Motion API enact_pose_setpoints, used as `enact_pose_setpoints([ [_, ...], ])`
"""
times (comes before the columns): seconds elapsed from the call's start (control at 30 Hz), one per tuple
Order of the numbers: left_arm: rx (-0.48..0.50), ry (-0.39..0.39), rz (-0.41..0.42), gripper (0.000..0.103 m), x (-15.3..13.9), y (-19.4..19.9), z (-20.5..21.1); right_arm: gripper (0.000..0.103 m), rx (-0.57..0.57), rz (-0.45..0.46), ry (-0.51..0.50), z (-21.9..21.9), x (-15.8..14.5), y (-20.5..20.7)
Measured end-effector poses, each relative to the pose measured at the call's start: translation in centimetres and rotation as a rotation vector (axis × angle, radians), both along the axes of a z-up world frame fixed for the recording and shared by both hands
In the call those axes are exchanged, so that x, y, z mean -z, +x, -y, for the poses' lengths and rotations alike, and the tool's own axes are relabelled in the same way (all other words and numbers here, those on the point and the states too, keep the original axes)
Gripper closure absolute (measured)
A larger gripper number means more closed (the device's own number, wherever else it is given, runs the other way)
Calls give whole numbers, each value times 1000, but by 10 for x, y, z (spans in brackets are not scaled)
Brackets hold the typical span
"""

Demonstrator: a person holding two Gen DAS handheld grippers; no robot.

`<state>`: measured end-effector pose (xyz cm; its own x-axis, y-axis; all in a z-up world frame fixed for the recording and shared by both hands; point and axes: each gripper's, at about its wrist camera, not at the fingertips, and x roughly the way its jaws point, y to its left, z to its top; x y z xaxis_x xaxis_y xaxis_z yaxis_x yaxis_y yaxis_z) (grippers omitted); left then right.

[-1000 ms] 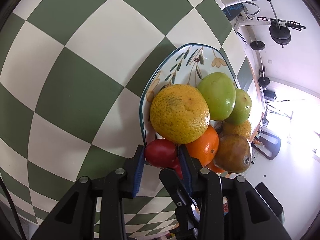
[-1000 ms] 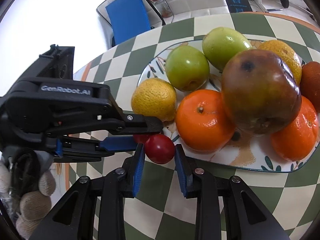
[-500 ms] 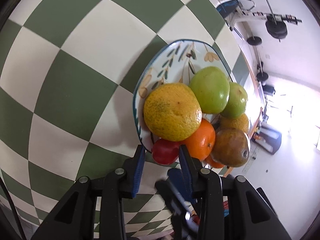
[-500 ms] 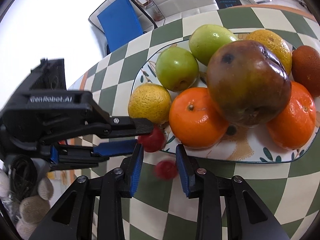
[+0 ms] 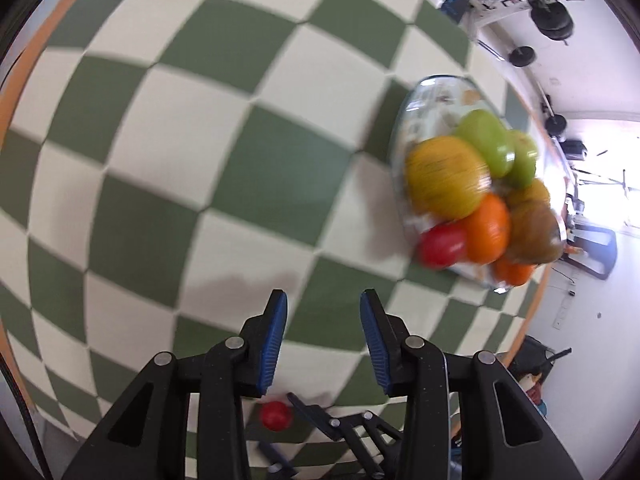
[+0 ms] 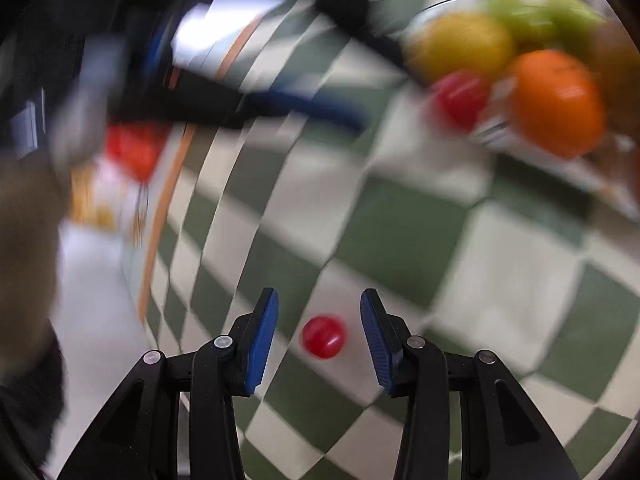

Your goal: Organize fruits

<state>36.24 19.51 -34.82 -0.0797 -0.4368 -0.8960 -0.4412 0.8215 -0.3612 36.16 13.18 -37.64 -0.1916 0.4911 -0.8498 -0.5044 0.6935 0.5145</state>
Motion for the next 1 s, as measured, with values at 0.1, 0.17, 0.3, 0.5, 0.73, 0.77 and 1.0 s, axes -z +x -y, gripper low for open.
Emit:
enact_pose_setpoints([
  [0.1,-46,9,-14,67,5,-18,-14,61,-112,113,-103,-21,11,-40],
  [0.17,-72,7,-16,67,7,-30,-19,72,-129,156,-112,-20,10,-53],
  [0.3,-64,44,12,67,1,-40,-11,72,-10,158,-80,9,-3,-40],
  [0.5,5,201,92,64,-14,-18,30,72,354,217,-33,112,-41,30],
  [0.73,54,271,187,29,-22,23,73,71,578,221,-80,180,-35,112],
  [0.77,64,287,195,28,-22,26,77,71,576,211,-85,182,-29,115],
  [1.0,142,346,190,5,-18,40,95,68,562,207,-119,179,-18,110],
])
